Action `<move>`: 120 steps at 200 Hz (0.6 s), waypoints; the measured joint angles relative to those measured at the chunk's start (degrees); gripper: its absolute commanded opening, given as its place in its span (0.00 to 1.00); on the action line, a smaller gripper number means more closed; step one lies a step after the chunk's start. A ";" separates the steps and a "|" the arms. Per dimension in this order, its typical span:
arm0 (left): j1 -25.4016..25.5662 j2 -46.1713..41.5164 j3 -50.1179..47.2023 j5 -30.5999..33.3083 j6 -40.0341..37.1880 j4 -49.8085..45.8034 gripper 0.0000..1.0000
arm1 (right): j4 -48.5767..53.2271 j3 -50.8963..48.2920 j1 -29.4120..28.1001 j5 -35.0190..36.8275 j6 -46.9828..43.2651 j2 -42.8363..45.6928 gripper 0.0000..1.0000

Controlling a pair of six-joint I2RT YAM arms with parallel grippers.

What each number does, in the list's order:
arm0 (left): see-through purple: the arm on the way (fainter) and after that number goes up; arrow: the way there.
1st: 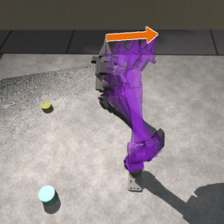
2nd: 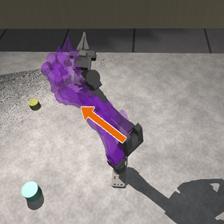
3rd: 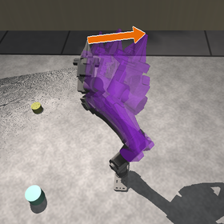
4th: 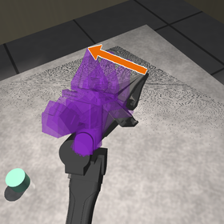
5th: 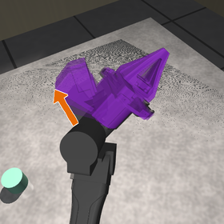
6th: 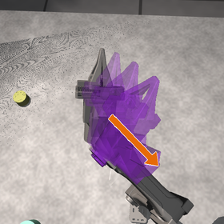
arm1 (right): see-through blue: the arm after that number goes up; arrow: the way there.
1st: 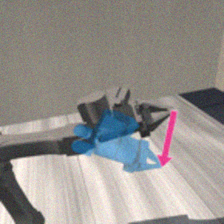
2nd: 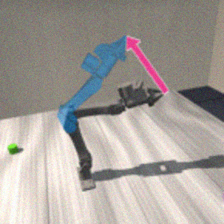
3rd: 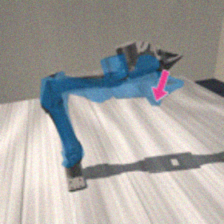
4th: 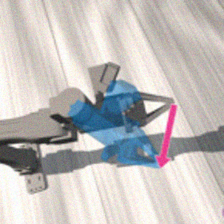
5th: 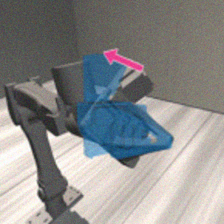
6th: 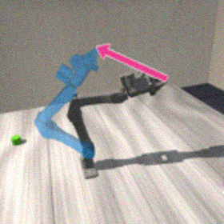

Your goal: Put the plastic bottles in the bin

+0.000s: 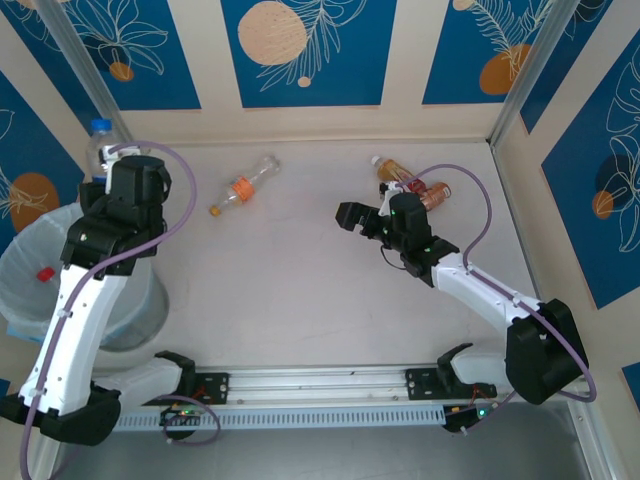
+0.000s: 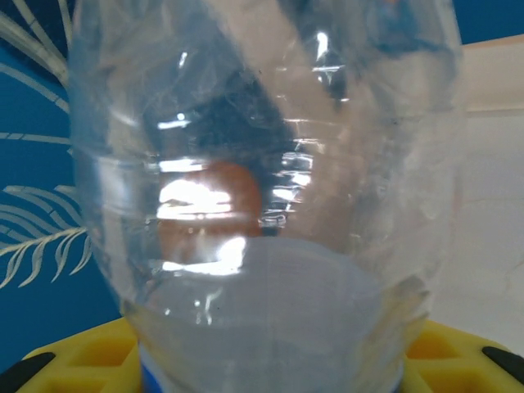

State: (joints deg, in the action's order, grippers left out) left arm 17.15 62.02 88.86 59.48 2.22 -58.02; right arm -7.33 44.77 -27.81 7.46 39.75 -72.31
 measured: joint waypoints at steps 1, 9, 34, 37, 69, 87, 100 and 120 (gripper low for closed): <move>-0.20 -0.04 -0.02 -0.07 0.02 -0.07 0.48 | 0.00 0.00 0.00 0.00 -0.02 0.00 0.99; -2.80 -0.55 -0.35 -0.55 0.28 -0.37 0.48 | 0.00 0.00 0.00 0.04 -0.22 0.00 0.99; -12.87 -1.95 -3.21 -3.69 -0.07 -0.42 0.47 | 0.04 0.13 0.00 0.02 -0.90 -0.02 0.99; -13.84 -1.99 -3.65 -4.11 -0.28 -0.28 0.47 | 0.02 0.20 0.00 0.02 -1.03 -0.02 0.99; -25.11 -0.52 -5.27 -9.86 -2.86 2.21 0.46 | -0.17 1.27 -0.28 -0.09 -1.97 -0.04 0.99; -29.46 -0.37 -6.40 -11.78 -3.91 5.86 0.45 | -0.83 1.29 -0.37 -0.20 -2.08 -0.13 0.99; -32.70 -0.44 -7.91 -12.09 -4.96 9.57 0.44 | -1.25 1.29 -0.37 -0.28 -2.08 -0.50 0.99; -36.85 0.87 -8.90 -11.47 -6.75 14.43 0.43 | -1.27 1.29 -0.37 -0.42 -2.16 -1.01 0.99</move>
State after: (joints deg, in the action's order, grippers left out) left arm -19.70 62.89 79.96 48.01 -4.54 -43.59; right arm -8.60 46.06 -28.18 7.05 37.58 -73.32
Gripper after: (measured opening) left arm 0.449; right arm 0.992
